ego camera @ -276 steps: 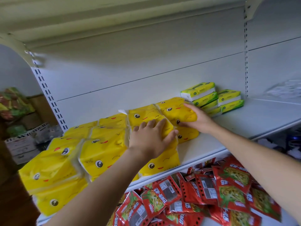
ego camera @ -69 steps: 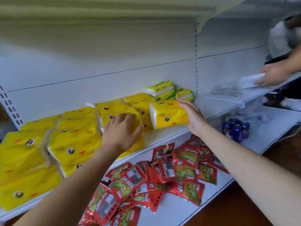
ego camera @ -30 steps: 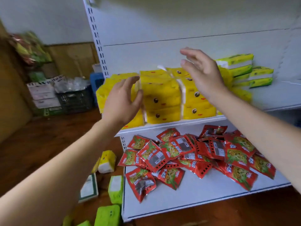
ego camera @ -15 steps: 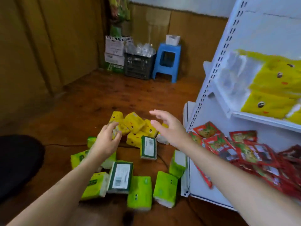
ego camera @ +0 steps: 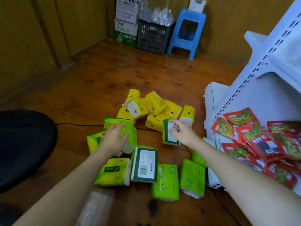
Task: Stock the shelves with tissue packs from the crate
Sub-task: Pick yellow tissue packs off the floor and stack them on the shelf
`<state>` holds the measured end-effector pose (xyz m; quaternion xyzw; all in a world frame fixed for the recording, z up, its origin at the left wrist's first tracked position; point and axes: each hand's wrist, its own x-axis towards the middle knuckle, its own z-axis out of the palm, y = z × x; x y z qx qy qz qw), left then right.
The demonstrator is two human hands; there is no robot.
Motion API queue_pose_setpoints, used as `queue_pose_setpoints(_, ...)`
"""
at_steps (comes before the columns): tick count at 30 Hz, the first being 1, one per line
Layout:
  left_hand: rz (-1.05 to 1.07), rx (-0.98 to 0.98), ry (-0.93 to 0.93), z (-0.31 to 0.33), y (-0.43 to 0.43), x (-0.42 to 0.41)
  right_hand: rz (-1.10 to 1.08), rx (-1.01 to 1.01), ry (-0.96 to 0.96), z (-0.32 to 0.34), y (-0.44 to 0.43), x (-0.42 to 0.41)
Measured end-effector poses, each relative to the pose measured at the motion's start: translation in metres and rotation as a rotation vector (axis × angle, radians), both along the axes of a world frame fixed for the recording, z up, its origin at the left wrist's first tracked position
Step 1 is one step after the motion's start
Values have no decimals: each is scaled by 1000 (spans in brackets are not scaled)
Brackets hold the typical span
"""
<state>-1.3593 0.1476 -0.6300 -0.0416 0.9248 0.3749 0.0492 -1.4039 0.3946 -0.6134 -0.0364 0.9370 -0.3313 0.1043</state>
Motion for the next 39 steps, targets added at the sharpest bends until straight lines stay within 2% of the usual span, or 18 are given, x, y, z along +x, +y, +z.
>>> queue_pose_setpoints(5,-47,-43,22,-14,20,-22,-144,-54,26,-27,-3,-57)
queue_pose_setpoints(11,-134,-95,57,-35,44,-25,-177,-160,-22,-55,-14,-126)
queue_pose_setpoints(15,-192,-144,30,-46,51,-20,-186,-249,-123,-84,-17,-150)
queue_pose_setpoints(21,-141,-146,-4,-49,55,-30,-264,-377,-183,-107,-19,-174)
queue_pose_setpoints(26,-83,-149,-30,-53,67,-40,-288,-395,-73,-115,-9,-163)
queue_pose_setpoints(28,-55,-104,-18,-54,72,-39,-249,-384,33,-112,-1,-154)
queue_pose_setpoints(32,-23,-46,-2,-47,79,-27,-70,-239,208,-94,19,-140)
queue_pose_setpoints(39,99,26,60,-24,58,-17,286,-117,262,-56,20,-102)
